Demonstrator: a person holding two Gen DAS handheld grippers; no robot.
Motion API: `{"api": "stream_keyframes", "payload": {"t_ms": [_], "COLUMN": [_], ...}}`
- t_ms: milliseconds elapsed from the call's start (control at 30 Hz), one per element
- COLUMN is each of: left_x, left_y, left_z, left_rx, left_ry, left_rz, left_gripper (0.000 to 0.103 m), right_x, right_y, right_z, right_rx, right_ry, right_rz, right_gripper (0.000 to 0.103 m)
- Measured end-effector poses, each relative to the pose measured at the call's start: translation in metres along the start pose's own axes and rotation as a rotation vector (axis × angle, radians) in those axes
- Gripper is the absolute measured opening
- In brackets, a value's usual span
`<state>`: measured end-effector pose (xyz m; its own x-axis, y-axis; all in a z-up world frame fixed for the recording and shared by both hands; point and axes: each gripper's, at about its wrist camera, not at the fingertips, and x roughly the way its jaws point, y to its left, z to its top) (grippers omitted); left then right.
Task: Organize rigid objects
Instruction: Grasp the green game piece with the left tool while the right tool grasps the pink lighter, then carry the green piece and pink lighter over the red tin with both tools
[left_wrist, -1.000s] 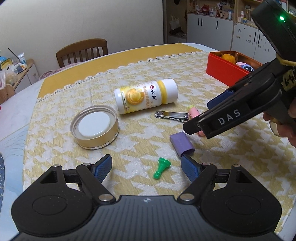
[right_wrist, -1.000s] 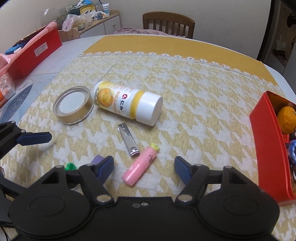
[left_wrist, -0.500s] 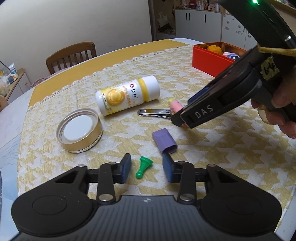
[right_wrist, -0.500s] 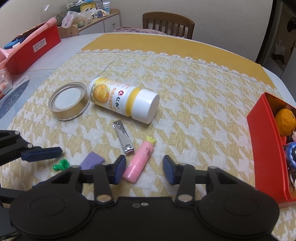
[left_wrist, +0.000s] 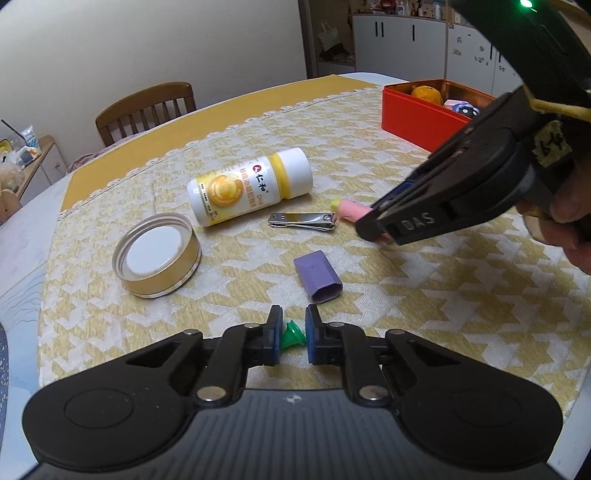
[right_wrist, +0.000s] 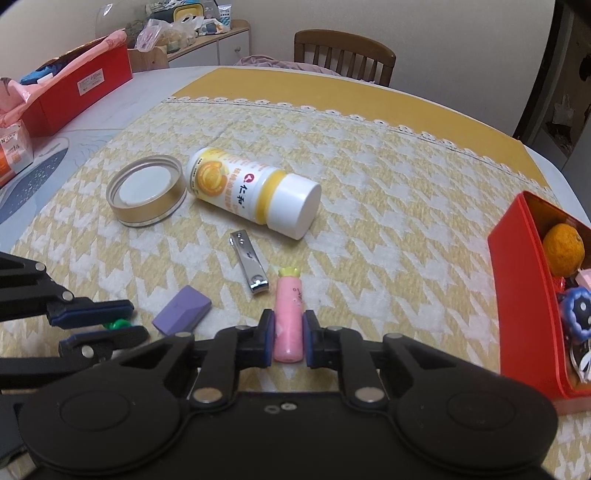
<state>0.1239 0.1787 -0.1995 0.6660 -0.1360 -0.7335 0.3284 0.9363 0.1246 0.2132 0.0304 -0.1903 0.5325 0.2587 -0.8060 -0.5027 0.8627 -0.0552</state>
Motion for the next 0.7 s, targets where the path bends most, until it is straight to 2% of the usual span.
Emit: {"api": "stream_keyframes", "payload": {"t_ms": [400,700], "left_x": [-0.014,-0.033], "left_y": [0.005,0.001], "left_z": [0.009,0.033], "left_rx": [-0.067,-0.108], "left_ry": [-0.024,-0.081], "left_rz": [-0.005,-0.039], "left_gripper": [0.01,0.01], "right_x": [-0.032,-0.068], "right_y": [-0.01,-0.028], "right_z": [-0.011,-0.013], "right_rx": [0.055,0.107], "right_ry": [-0.05,-0.106], "right_rz": [0.037,0.044], "right_gripper": [0.015,0.015]}}
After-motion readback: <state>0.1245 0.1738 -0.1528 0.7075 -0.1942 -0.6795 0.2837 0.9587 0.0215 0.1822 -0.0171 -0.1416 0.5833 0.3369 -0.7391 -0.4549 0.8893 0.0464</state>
